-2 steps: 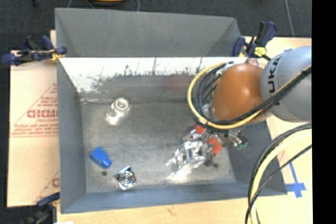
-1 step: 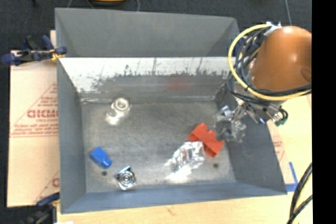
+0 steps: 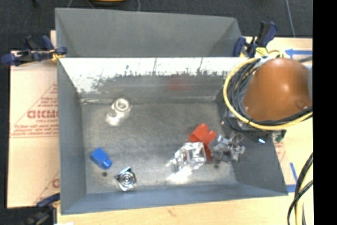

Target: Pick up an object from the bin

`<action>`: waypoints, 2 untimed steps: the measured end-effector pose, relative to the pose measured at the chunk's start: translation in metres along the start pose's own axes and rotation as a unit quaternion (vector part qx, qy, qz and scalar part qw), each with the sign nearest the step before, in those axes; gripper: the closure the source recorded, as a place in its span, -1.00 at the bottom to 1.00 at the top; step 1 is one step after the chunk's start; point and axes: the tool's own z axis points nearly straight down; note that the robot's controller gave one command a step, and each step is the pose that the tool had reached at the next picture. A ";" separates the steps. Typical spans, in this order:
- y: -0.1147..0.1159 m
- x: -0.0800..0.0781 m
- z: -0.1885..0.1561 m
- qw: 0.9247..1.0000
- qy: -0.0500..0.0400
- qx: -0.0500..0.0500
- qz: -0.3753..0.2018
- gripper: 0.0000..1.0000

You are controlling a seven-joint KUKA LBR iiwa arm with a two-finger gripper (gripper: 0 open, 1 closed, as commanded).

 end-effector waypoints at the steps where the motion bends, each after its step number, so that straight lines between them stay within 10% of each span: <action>1: -0.007 -0.007 -0.013 1.000 -0.002 0.003 0.005 1.00; 2: -0.023 -0.002 -0.120 1.000 -0.003 0.007 0.010 1.00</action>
Offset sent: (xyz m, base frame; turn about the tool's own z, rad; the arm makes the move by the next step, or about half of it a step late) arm 0.0087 0.0029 0.0121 0.0057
